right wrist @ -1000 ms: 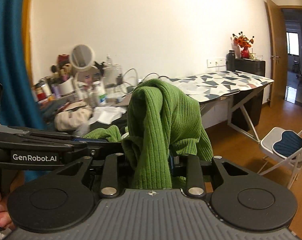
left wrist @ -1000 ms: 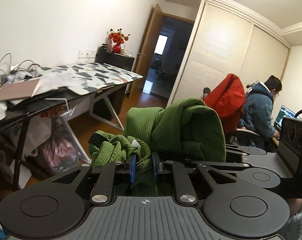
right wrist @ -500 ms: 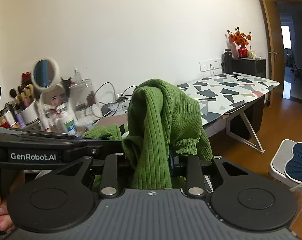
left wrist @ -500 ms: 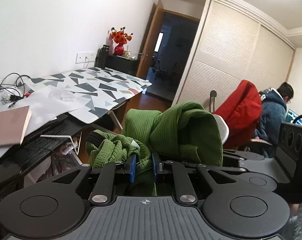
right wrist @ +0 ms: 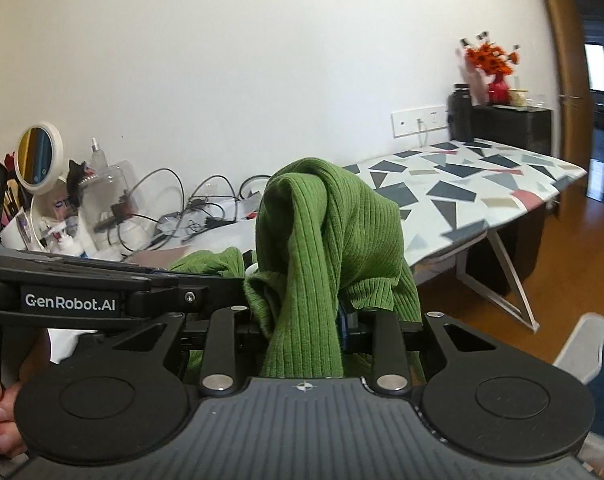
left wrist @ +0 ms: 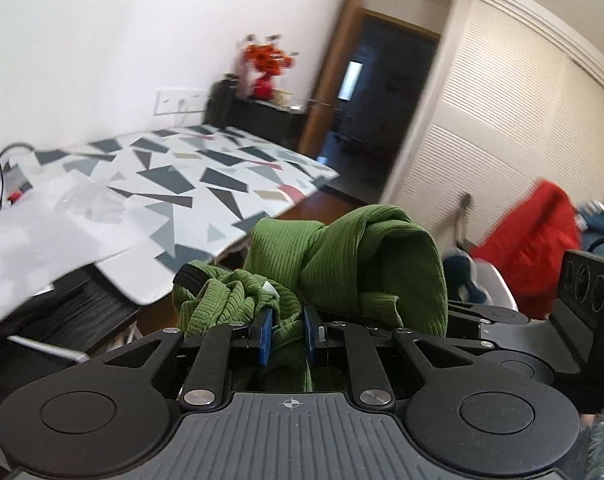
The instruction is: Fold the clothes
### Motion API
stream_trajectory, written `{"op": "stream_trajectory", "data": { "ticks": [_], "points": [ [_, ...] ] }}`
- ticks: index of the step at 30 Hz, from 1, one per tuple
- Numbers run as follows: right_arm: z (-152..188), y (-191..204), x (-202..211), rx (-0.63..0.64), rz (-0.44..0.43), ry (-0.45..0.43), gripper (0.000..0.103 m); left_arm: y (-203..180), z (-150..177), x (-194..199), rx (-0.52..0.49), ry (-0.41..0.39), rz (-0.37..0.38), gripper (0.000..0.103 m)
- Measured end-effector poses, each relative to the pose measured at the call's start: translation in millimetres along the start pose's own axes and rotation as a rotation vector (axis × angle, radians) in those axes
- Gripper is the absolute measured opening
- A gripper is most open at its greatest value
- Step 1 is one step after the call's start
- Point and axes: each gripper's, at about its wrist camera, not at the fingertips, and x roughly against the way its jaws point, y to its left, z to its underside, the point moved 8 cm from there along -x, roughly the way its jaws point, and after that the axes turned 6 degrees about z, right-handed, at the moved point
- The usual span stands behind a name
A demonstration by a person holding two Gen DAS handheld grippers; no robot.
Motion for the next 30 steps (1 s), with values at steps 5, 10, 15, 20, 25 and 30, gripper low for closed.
{"op": "stream_trajectory", "data": {
  "ticks": [5, 10, 15, 20, 25, 30],
  "points": [
    [-47.9, -72.4, -44.4, 0.092, -0.085, 0.016, 0.03, -13.6, -48.8, -78.1, 0.062, -0.052, -0.068, 0.014],
    [-77.0, -118.5, -86.3, 0.131, -0.143, 0.024, 0.03, -12.9, -83.7, -137.4, 0.091, -0.074, -0.12, 0.013],
    [-96.7, -150.2, -125.4, 0.131, -0.162, 0.022, 0.03, 5.5, -110.6, -177.1, 0.087, -0.084, -0.135, 0.012],
    [-134.3, -170.1, -171.5, 0.155, -0.157, -0.004, 0.03, 34.6, -153.9, -208.5, 0.072, -0.127, -0.121, 0.012],
    [-186.0, -182.0, -214.5, 0.181, -0.15, -0.065, 0.03, 60.8, -212.8, -236.6, 0.029, -0.164, -0.096, 0.013],
    [-229.2, -191.1, -251.9, 0.204, -0.127, -0.125, 0.03, 73.8, -259.4, -260.4, 0.02, -0.216, -0.093, 0.013]
  ]
}}
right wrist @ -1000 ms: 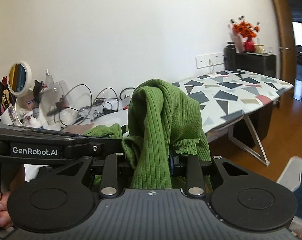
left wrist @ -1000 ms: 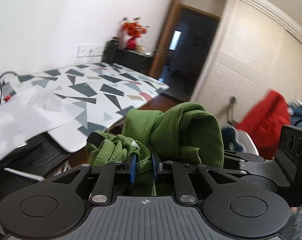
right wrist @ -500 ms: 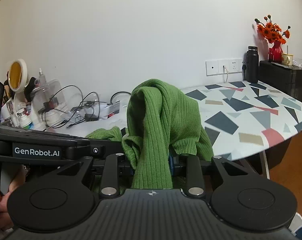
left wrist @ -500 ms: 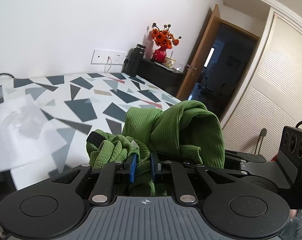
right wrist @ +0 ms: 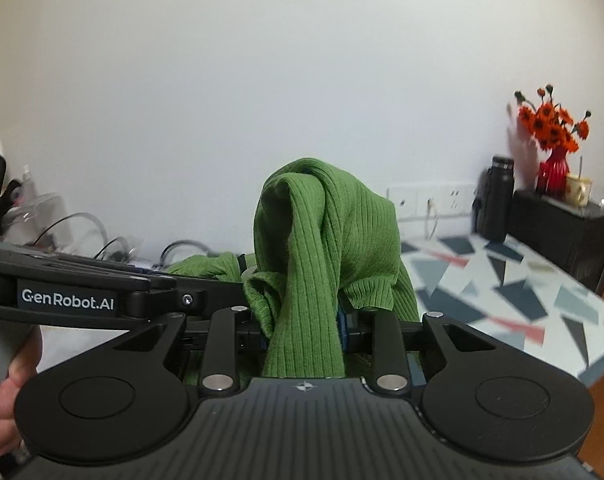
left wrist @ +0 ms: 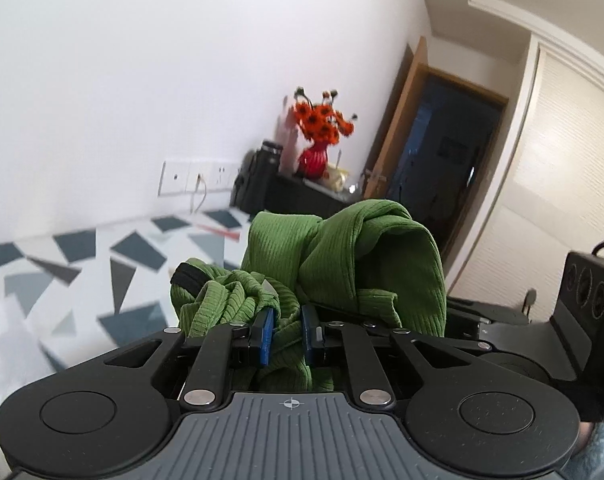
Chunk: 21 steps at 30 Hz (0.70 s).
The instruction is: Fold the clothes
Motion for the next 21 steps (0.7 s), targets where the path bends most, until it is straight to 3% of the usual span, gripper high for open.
{"op": "stream_trajectory", "data": {
  "ticks": [6, 12, 17, 21],
  "points": [
    [-29.2, -16.6, -48.2, 0.061, -0.051, -0.01, 0.03, 20.0, -27.3, -33.8, 0.056, -0.063, -0.047, 0.011],
    [-49.1, -42.9, -115.0, 0.119, -0.158, 0.003, 0.03, 48.4, -55.7, -82.6, 0.108, -0.103, -0.156, 0.013],
    [-56.6, -94.7, -191.4, 0.077, -0.278, 0.052, 0.03, 87.9, -62.8, -144.0, 0.241, -0.109, -0.324, 0.011],
    [-43.7, -155.0, -258.2, 0.029, -0.338, 0.136, 0.029, 128.1, -31.0, -182.1, 0.481, -0.048, -0.542, 0.007]
  ]
}}
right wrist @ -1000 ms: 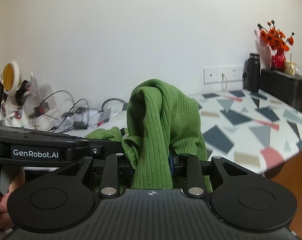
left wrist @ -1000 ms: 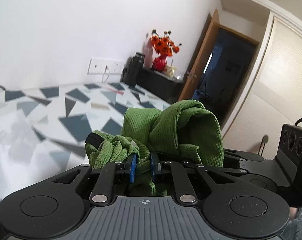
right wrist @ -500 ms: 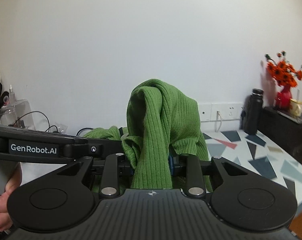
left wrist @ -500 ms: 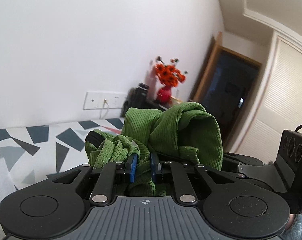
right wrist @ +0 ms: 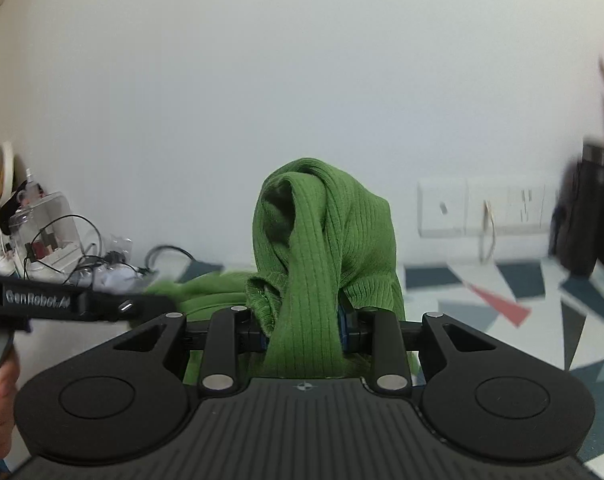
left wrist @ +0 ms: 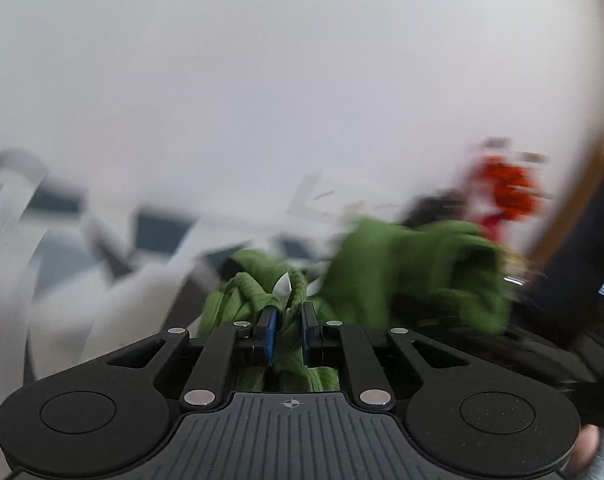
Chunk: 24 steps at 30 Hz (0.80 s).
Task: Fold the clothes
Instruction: 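Lower the green sweater onto the table and open both tools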
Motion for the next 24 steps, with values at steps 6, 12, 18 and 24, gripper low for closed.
{"op": "stream_trajectory", "data": {
  "ticks": [6, 12, 18, 24],
  "points": [
    [32.8, -119.3, -42.2, -0.101, 0.057, 0.154, 0.03, 29.3, 50.9, -33.0, 0.186, 0.089, -0.265, 0.006],
    [79.9, -186.1, -46.2, -0.195, 0.129, 0.311, 0.032, 31.3, 104.0, -36.4, 0.279, 0.161, -0.371, 0.038],
    [90.2, -207.0, -33.0, -0.27, 0.104, 0.313, 0.049, 7.8, 123.7, -43.6, 0.232, 0.182, -0.43, 0.061],
    [69.7, -220.3, -18.7, -0.277, 0.138, 0.266, 0.079, -10.4, 122.2, -52.1, 0.225, 0.17, -0.463, 0.087]
  ]
}}
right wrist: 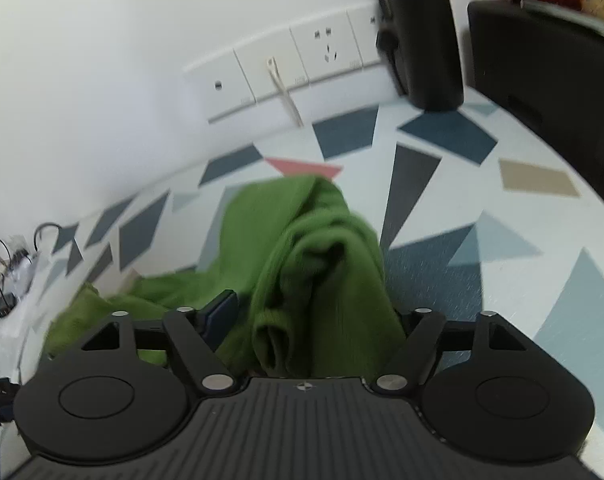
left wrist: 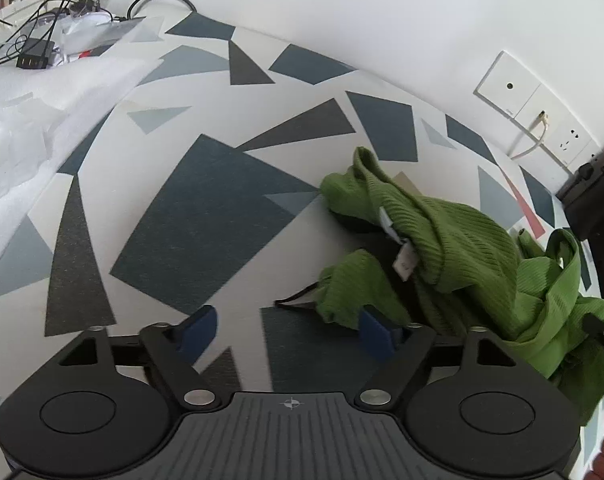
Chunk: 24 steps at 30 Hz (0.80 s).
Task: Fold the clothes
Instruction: 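Lower the green sweater onto the table and open both tools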
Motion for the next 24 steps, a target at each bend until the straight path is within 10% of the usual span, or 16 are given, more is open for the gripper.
{"op": "stream_trajectory", "data": {
  "ticks": [10, 18, 24],
  "points": [
    [-63.9, -6.9, 73.8, -0.122, -0.135, -0.159, 0.089, -21.3, -31.9, 32.7, 0.069, -0.107, 0.041, 0.1],
    [-130.7, 45.5, 137.9, 0.065, -0.245, -0.451, 0.102, -47.8, -88.1, 90.6, -0.072, -0.323, 0.033, 0.102],
    [-147.9, 82.3, 123.2, 0.212, -0.193, -0.5, 0.102, -52.6, -101.0, 107.2, -0.165, -0.375, -0.001, 0.102]
  ]
}}
